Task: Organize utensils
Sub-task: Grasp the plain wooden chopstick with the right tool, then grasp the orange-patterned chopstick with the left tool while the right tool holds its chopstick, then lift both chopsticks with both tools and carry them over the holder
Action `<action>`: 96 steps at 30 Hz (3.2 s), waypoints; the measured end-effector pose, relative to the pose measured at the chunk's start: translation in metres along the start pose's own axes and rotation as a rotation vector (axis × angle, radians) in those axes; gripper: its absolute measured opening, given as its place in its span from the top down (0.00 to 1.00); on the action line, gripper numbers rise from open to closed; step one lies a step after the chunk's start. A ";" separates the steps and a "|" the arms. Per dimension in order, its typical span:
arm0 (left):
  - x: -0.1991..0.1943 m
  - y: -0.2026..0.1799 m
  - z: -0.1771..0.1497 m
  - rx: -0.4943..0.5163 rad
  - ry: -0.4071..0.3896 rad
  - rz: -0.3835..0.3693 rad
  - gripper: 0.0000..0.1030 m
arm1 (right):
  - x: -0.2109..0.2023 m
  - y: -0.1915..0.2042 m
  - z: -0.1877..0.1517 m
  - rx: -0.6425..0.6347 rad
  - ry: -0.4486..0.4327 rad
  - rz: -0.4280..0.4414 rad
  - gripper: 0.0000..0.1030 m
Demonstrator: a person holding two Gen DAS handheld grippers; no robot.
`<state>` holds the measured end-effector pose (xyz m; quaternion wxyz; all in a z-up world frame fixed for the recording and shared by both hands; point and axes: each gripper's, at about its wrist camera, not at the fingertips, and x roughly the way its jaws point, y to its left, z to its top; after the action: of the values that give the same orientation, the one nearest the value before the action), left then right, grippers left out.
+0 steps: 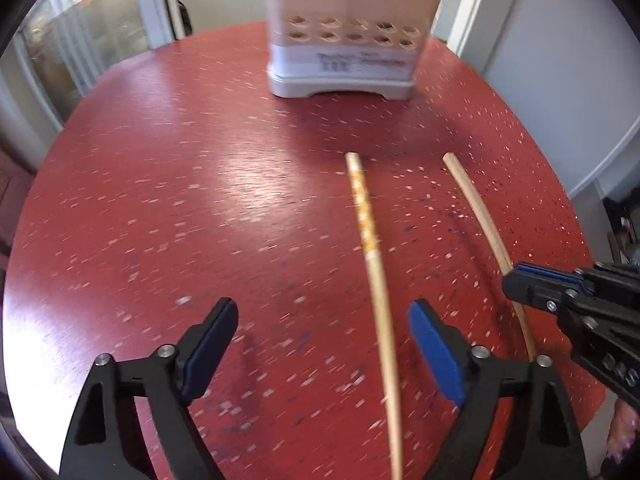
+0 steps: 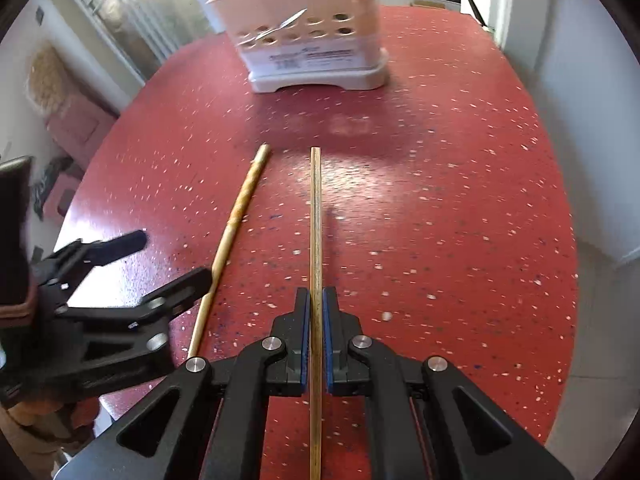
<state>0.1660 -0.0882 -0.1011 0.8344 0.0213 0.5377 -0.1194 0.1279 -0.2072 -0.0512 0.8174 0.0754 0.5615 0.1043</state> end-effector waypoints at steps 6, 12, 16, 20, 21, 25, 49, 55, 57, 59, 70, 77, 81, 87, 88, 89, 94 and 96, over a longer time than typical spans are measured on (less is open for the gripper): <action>0.012 -0.022 0.016 0.061 0.037 0.035 0.11 | -0.008 -0.012 -0.001 0.033 -0.022 0.031 0.94; 0.008 -0.027 0.022 0.062 0.053 0.034 0.11 | -0.016 -0.022 -0.001 0.048 -0.039 0.054 0.94; 0.006 -0.029 0.025 0.068 0.060 0.037 0.11 | -0.017 -0.023 -0.001 0.053 -0.040 0.066 0.94; 0.007 -0.030 0.025 0.083 0.062 0.032 0.11 | -0.015 -0.024 -0.002 0.057 -0.039 0.073 0.94; 0.009 -0.029 0.027 0.080 0.065 0.025 0.12 | -0.014 -0.025 -0.002 0.060 -0.038 0.075 0.94; 0.012 -0.030 0.031 0.100 0.074 0.008 0.20 | -0.013 -0.027 -0.002 0.065 -0.039 0.078 0.94; -0.009 -0.059 0.008 0.202 0.050 0.031 0.64 | -0.013 -0.034 -0.008 0.073 -0.044 0.141 0.94; -0.009 -0.062 0.014 0.218 0.076 0.036 0.64 | -0.015 -0.042 -0.010 0.091 -0.055 0.179 0.94; -0.009 -0.061 0.015 0.224 0.077 0.037 0.64 | -0.016 -0.046 -0.011 0.096 -0.058 0.191 0.94; -0.010 -0.062 0.014 0.239 0.073 0.042 0.64 | -0.017 -0.049 -0.012 0.101 -0.059 0.200 0.94; -0.027 -0.066 0.007 0.183 -0.020 0.071 0.65 | -0.018 -0.069 -0.013 0.130 -0.079 0.242 0.94; -0.059 -0.065 0.005 0.134 -0.137 0.048 0.65 | -0.021 -0.072 -0.012 0.134 -0.093 0.246 0.94; -0.074 -0.061 0.008 0.109 -0.184 0.025 0.65 | -0.024 -0.069 -0.011 0.124 -0.105 0.242 0.94; -0.091 -0.053 0.009 0.068 -0.242 -0.001 0.65 | -0.031 -0.062 -0.006 0.106 -0.121 0.238 0.94; -0.092 -0.051 0.009 0.058 -0.248 -0.008 0.65 | -0.032 -0.061 -0.006 0.103 -0.124 0.237 0.94; -0.095 -0.050 0.008 0.050 -0.254 -0.014 0.65 | -0.033 -0.060 -0.005 0.100 -0.127 0.235 0.94; -0.105 -0.039 0.009 0.023 -0.287 -0.025 0.65 | -0.039 -0.051 0.002 0.077 -0.149 0.230 0.94; -0.109 -0.033 0.009 0.005 -0.299 -0.034 0.65 | -0.041 -0.047 0.006 0.065 -0.161 0.230 0.94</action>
<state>0.1238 -0.1028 0.0041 0.9030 -0.0038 0.4073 -0.1365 0.1229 -0.2637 -0.0232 0.8396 0.1738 0.4848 0.1729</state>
